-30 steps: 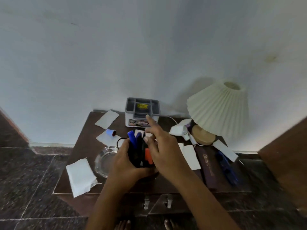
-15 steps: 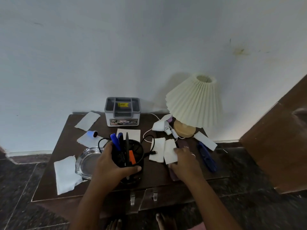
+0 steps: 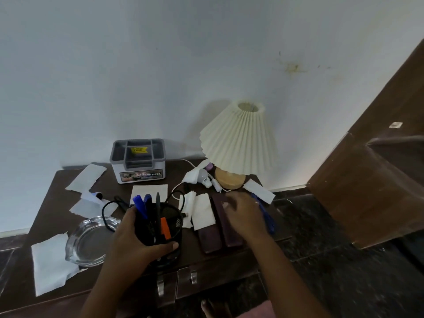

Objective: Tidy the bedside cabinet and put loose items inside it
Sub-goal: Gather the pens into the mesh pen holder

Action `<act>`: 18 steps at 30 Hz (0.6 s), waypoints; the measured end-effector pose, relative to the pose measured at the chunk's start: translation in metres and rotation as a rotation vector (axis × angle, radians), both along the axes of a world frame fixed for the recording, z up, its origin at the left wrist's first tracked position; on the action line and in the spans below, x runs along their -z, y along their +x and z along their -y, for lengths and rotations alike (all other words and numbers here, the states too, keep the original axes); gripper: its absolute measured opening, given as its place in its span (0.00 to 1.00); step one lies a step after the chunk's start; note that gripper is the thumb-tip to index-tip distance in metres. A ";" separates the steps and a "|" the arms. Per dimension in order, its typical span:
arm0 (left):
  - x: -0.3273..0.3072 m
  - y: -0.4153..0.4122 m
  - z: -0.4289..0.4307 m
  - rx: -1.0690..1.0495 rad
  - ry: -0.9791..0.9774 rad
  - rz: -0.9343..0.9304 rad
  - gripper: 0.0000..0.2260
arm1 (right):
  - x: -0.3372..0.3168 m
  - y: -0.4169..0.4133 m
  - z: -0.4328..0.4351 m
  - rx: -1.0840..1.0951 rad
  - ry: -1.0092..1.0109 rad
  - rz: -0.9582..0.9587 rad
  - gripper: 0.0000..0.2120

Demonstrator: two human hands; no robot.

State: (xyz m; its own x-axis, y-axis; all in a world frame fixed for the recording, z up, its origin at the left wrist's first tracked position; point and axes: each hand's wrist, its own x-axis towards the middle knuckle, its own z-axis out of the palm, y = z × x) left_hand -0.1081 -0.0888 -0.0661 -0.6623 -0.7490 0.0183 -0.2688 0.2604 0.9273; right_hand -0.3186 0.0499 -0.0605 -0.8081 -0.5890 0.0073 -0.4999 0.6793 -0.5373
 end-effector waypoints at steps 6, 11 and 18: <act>0.000 -0.018 -0.021 0.066 -0.023 -0.027 0.38 | 0.007 -0.074 -0.051 0.222 0.084 0.009 0.15; -0.002 -0.030 -0.032 0.111 -0.007 -0.014 0.37 | 0.026 -0.082 -0.051 0.149 0.120 0.124 0.17; -0.005 -0.029 -0.032 0.104 -0.033 0.002 0.36 | 0.030 -0.082 -0.045 0.070 0.102 0.091 0.16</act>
